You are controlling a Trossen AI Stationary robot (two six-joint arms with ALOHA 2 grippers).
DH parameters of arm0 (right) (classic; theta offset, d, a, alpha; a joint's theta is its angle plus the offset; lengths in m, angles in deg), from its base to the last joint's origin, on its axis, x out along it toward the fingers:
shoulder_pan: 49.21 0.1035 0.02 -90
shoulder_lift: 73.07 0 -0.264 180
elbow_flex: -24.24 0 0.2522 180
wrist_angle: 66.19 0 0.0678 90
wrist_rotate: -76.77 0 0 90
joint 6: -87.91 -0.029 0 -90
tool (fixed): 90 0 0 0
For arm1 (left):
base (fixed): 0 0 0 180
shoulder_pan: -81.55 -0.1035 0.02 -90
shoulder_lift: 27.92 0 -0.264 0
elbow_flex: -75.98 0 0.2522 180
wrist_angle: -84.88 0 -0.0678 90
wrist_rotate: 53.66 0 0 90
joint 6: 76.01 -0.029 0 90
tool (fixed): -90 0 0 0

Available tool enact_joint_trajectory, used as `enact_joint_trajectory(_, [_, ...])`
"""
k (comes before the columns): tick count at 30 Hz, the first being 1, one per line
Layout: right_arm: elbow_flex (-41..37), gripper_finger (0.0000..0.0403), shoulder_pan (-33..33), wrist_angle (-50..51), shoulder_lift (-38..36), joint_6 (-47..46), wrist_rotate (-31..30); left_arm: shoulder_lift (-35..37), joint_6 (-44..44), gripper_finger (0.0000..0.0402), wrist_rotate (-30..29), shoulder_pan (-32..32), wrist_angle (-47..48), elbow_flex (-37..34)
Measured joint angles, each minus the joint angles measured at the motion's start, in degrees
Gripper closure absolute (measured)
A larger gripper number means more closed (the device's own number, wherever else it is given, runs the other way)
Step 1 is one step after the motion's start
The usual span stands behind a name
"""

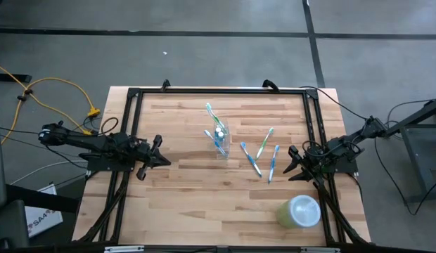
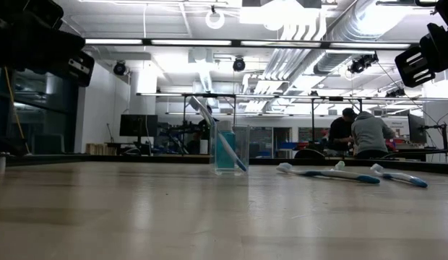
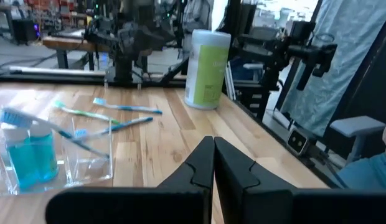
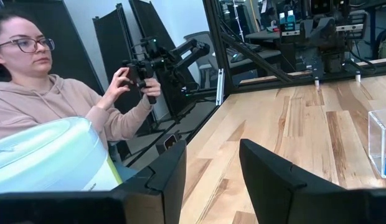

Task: Pick & Place toothbrushing station
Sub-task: Put the green toothbrush into the transparent organizer

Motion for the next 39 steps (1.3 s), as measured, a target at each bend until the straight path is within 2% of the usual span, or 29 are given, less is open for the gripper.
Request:
enact_joint_trajectory(20, [0.0, 0.0261, 0.0, 0.0, 0.0, 0.0, 0.0, 8.7, -1.5, 0.0396, 0.8, 0.0, 10.9, -0.1])
enact_joint_trajectory(23, [0.0, 0.0261, 0.0, 0.0, 0.0, 0.0, 0.0, 11.1, -0.4, 0.0396, -0.3, 0.0, 12.3, -0.2])
enact_joint_trajectory(28, [0.0, 0.0261, 0.0, 0.0, 0.0, 0.0, 0.0, 11.6, 2.0, 0.0397, -5.9, 0.0, 14.3, -0.1])
enact_joint_trajectory(39, [0.0, 0.0261, 0.0, 0.0, 0.0, 0.0, 0.0, 11.6, 1.9, 0.0399, -6.4, 0.0, 14.7, -0.2])
